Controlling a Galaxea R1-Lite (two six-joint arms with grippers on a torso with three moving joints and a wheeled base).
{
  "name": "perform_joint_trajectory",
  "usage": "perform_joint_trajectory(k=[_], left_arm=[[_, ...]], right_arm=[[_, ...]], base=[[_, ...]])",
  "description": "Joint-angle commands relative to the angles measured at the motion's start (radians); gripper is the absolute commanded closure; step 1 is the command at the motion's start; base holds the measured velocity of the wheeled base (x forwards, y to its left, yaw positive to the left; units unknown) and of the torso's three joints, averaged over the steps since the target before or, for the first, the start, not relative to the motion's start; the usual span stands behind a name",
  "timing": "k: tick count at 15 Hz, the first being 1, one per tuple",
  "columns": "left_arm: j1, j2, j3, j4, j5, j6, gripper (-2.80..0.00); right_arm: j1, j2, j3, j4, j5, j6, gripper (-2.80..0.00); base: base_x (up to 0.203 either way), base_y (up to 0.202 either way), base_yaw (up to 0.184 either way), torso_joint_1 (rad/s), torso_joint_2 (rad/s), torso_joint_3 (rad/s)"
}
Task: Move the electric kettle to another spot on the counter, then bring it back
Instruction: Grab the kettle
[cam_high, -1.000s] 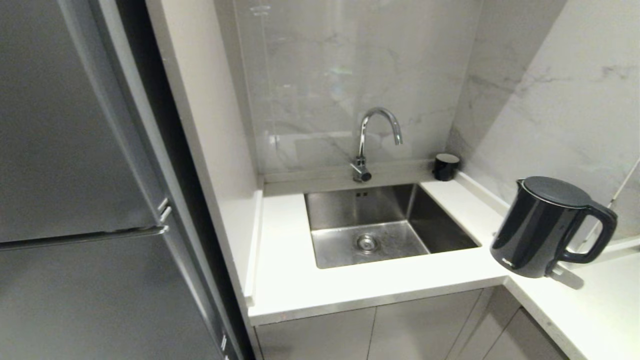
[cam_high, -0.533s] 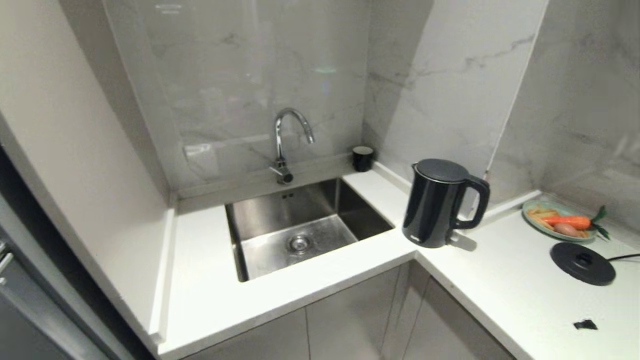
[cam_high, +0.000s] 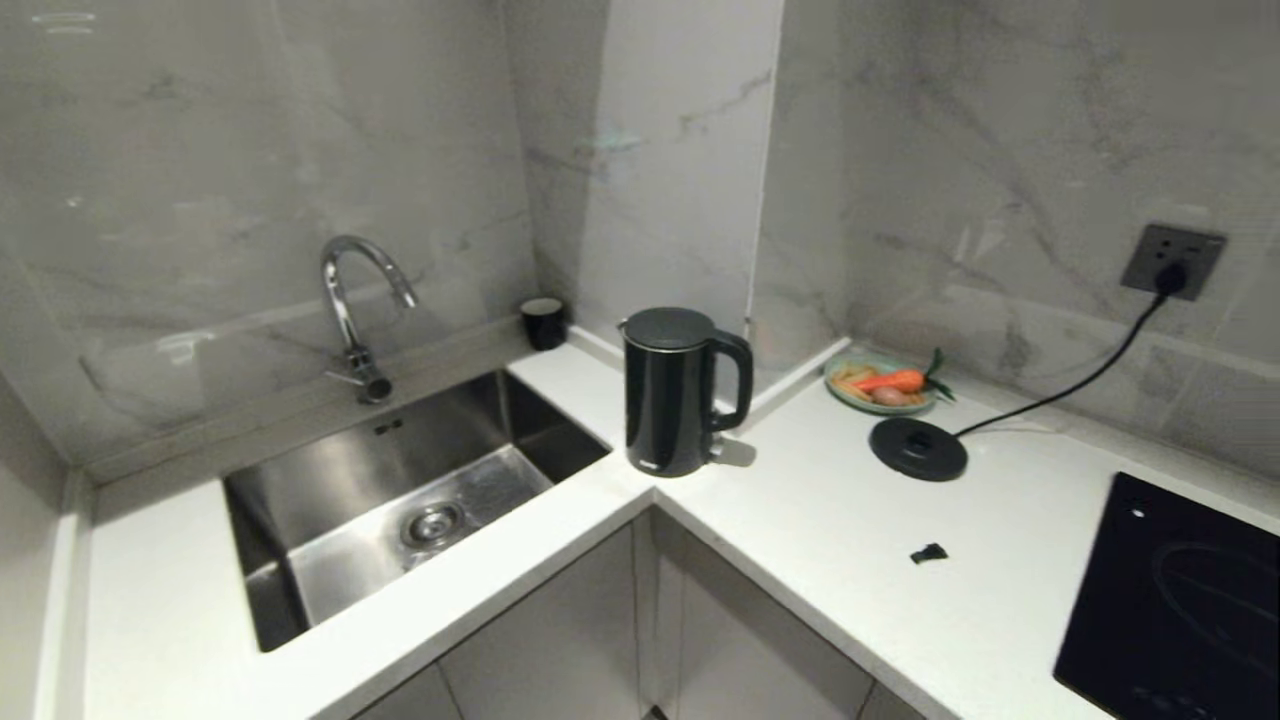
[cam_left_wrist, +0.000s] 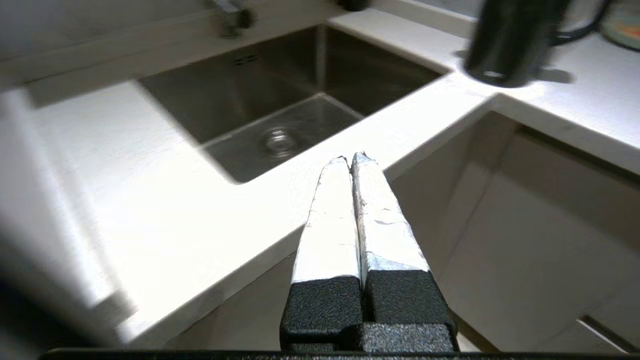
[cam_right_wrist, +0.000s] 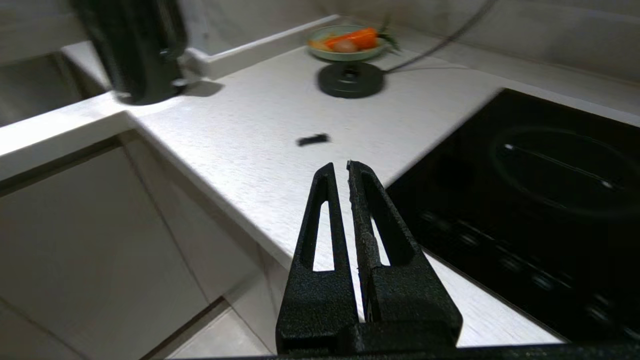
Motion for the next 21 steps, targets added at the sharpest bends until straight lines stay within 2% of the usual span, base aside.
perform_joint_trajectory(k=[1, 14, 21], left_arm=[[0.001, 0.0, 0.0, 0.001, 0.0, 0.0, 0.0], [0.001, 0.0, 0.0, 0.001, 0.0, 0.0, 0.0], [0.001, 0.0, 0.0, 0.001, 0.002, 0.0, 0.0]], right_arm=[[0.0, 0.0, 0.0, 0.0, 0.0, 0.0, 0.0], [0.0, 0.0, 0.0, 0.0, 0.0, 0.0, 0.0], [0.0, 0.0, 0.0, 0.0, 0.0, 0.0, 0.0]], base=[[0.001, 0.008, -0.174, 0.006, 0.0, -0.001], [0.001, 0.008, -0.169, 0.002, 0.0, 0.002], [0.0, 0.001, -0.012, 0.001, 0.0, 0.001]])
